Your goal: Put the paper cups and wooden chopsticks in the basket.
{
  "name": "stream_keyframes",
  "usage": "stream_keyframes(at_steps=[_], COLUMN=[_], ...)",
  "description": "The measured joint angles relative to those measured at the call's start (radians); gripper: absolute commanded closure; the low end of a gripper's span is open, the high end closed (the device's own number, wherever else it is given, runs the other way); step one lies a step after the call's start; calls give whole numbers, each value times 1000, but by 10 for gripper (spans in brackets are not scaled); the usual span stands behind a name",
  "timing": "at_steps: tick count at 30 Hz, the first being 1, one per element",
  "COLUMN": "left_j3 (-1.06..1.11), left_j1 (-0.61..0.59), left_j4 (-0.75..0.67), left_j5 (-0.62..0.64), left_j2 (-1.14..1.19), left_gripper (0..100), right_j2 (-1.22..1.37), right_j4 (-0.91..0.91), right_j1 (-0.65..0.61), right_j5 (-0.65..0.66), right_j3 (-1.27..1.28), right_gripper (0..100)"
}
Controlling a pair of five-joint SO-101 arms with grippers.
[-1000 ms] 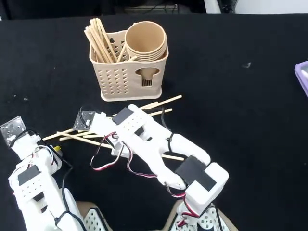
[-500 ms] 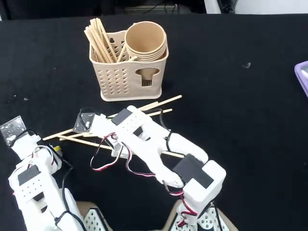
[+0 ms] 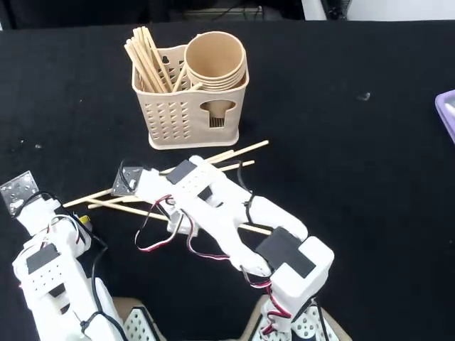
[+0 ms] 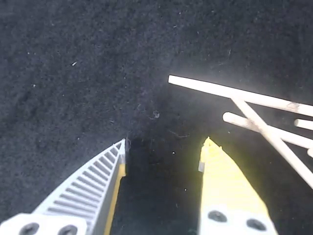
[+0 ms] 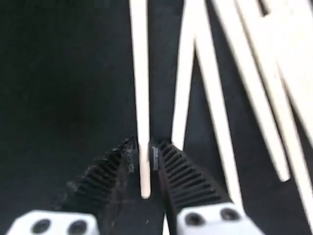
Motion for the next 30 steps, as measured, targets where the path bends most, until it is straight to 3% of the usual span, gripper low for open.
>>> stream_keyframes(at_steps=[6,20,25,30], left_j3=[0,0,0,0], left_j1=[0,0,0,0], left_j4=[0,0,-6,-6], left_j5=[0,0,0,0], left_j2=[0,0,0,0], left_gripper=[753,754,754,754], right_j2=[-130,-21,-14,0], right_j4=[46,-140,-147,-147], right_j1=[-2,-3,2,6], right_j5=[0,2,2,2], right_j3=[0,80,69,49], right_gripper=[806,809,995,988])
